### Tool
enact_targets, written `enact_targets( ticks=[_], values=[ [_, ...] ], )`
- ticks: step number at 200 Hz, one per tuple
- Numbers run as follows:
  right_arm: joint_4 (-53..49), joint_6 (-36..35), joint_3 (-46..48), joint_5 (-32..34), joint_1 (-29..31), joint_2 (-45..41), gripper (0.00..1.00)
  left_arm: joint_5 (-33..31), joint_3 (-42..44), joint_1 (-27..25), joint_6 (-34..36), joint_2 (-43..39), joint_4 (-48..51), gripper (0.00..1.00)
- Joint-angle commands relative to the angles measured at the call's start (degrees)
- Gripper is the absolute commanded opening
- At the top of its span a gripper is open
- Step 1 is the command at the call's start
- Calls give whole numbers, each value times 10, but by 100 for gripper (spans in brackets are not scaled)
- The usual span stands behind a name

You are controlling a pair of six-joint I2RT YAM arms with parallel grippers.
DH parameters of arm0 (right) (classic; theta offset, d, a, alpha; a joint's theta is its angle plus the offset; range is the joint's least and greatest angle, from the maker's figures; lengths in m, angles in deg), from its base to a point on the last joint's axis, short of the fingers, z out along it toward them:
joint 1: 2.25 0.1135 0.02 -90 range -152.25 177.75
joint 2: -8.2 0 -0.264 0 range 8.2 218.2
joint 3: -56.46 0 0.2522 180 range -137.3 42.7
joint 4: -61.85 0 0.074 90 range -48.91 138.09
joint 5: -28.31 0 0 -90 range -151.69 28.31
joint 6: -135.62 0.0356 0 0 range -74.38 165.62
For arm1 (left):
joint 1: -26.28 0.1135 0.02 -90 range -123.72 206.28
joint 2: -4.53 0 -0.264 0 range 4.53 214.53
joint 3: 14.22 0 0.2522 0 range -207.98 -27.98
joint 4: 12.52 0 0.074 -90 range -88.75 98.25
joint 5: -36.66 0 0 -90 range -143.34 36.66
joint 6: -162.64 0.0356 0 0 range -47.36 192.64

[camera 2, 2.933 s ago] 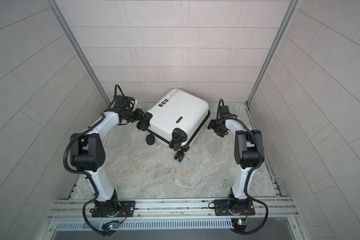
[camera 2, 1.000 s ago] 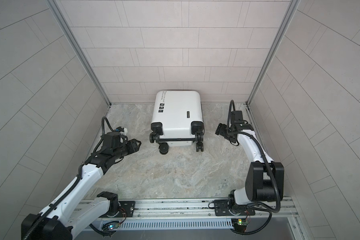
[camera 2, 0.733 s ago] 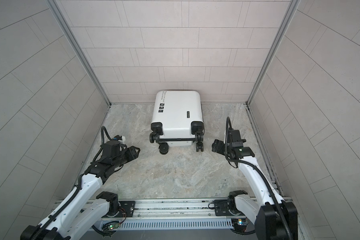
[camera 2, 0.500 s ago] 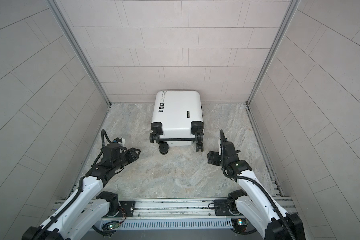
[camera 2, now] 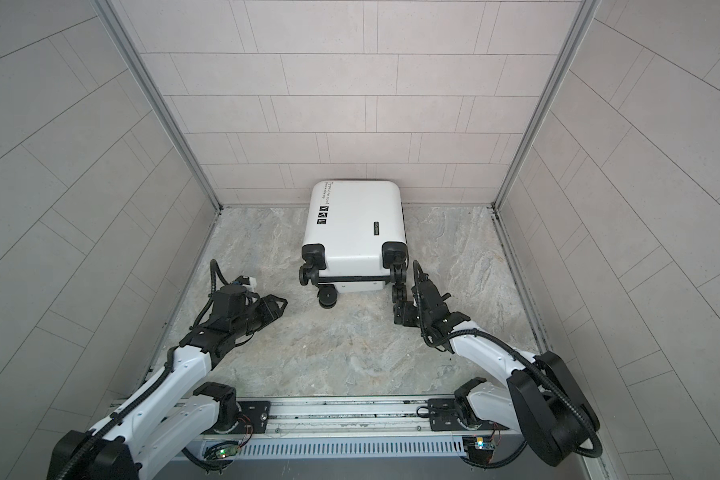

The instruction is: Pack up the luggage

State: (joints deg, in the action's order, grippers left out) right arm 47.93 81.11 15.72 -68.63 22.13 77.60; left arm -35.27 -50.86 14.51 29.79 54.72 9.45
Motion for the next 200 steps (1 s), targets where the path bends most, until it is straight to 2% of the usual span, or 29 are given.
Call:
enact_targets(
  ticks=[1,69,95,129,165,200],
  values=[
    [58,19,-24,19,3,28,85,0,1,-2,-8,5,-16,58],
    [84,33,-80,31,0,131,76,5,-4,-2,-10,10,-17,58],
    [87,45,-81,29,-8,147,66,4,-5,-2,-9,6,-12,58],
    [104,61,-82,-6,-21,179,55,3,-5,-2,-8,2,-6,58],
    [131,80,-76,-45,-33,208,57,3,-7,-2,-8,-6,1,58],
    [140,80,-60,-56,-35,193,71,0,-8,-2,-7,-12,8,58]
  ],
)
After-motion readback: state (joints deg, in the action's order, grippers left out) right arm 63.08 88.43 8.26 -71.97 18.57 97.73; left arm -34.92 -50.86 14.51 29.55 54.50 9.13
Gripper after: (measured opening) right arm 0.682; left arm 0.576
